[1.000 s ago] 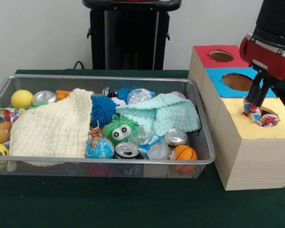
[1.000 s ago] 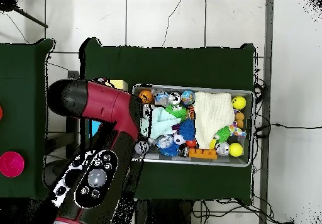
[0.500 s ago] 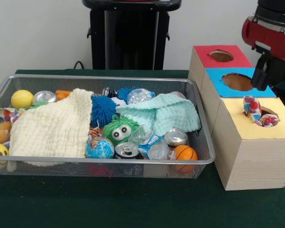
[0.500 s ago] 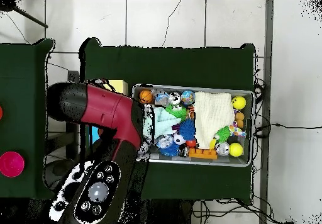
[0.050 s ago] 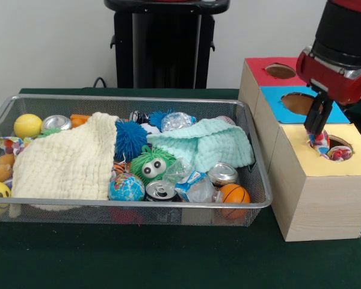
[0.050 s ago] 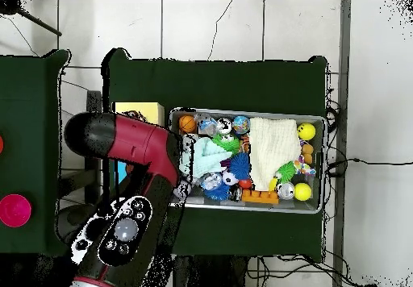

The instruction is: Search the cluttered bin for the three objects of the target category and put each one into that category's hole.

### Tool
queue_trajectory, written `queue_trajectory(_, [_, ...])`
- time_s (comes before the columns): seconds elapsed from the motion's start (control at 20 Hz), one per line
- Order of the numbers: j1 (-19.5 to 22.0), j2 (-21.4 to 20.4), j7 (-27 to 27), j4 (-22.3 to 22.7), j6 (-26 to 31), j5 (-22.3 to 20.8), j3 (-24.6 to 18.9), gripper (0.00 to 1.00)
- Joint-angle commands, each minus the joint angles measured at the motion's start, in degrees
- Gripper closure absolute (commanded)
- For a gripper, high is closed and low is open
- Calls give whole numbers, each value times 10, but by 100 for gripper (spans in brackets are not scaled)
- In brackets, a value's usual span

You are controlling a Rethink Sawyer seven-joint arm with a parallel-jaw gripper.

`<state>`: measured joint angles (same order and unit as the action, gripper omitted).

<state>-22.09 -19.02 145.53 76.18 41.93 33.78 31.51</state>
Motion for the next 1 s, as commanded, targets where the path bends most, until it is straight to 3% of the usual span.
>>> queue_trajectory(0.05, [-5,58,112,11,-19,-2,-72,100])
queue_trajectory(1.0, [-68,147,236,-93,30,30,-22,100])
